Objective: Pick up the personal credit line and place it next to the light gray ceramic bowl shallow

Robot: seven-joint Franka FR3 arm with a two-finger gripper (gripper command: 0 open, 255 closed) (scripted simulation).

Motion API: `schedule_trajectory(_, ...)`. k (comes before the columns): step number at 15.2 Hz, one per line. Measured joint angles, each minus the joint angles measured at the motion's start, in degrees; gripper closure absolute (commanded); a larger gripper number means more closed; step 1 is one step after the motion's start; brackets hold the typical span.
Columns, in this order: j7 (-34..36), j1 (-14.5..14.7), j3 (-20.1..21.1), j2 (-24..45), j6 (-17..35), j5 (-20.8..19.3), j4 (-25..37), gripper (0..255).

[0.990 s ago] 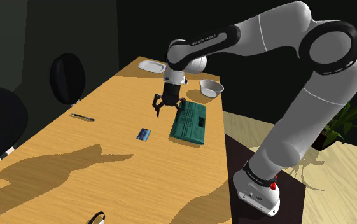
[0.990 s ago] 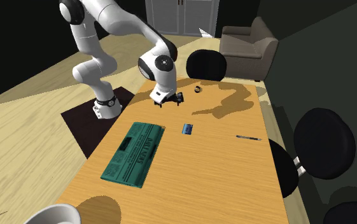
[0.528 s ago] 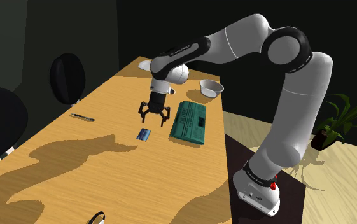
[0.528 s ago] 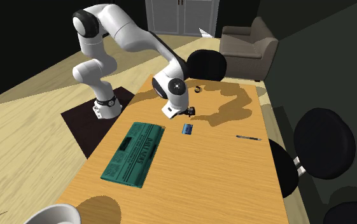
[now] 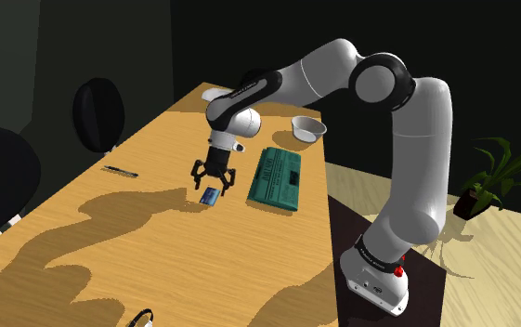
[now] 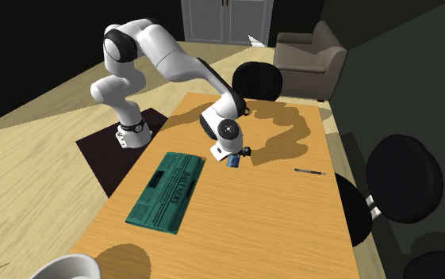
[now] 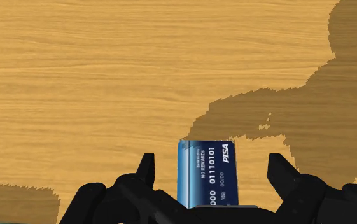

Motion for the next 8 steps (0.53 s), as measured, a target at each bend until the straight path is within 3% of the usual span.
schedule_trajectory(8, -0.42, 0.81, 0.61, 1.60, 2.78, 0.91, -0.89, 0)
